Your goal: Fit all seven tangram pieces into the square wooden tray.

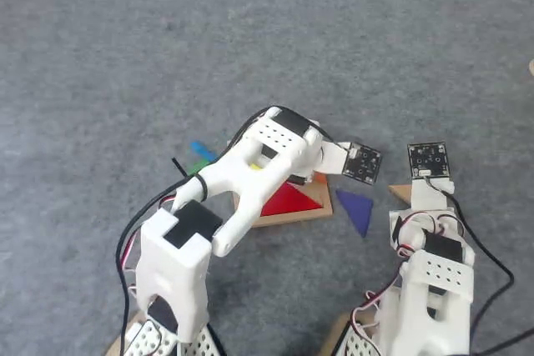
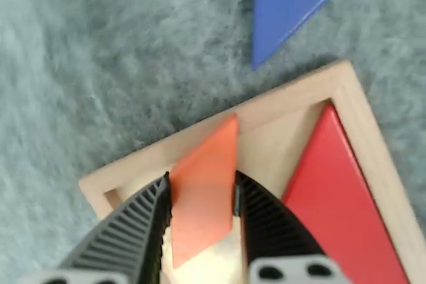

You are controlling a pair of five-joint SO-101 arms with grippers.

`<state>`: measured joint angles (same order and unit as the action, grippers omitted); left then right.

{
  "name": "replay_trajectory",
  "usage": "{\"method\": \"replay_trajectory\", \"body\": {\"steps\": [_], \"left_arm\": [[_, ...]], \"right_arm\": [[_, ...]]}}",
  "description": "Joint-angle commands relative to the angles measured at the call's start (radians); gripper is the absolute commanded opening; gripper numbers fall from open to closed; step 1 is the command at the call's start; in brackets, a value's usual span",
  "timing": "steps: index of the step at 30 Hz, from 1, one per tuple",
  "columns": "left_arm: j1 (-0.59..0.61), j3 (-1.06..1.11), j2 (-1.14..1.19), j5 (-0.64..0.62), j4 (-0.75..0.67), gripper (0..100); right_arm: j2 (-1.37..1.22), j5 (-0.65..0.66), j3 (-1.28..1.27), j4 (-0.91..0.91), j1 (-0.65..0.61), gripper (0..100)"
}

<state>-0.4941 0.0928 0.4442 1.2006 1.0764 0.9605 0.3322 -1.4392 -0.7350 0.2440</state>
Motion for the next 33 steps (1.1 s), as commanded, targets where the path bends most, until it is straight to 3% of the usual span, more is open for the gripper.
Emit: {"method": "replay_trajectory", "body": {"steps": [1, 13, 27, 33], "left_arm": [[0.003, -0.027, -0.003, 0.035, 0.038, 6], [-0.005, -0.119, -0.005, 0.104, 0.212, 4], [-0.002, -0.124, -0.003, 0.11, 0.206, 4], [-0.002, -0.124, -0.003, 0.21, 0.206, 8]], "right_arm": [[0.025, 0.002, 0.006, 0.022, -0.007, 15.4], [0.025, 0.0, 0.006, 0.022, -0.007, 15.4], [0.025, 0.0, 0.006, 0.022, -0.007, 15.4], [0.025, 0.0, 0.006, 0.022, -0.007, 15.4]]}}
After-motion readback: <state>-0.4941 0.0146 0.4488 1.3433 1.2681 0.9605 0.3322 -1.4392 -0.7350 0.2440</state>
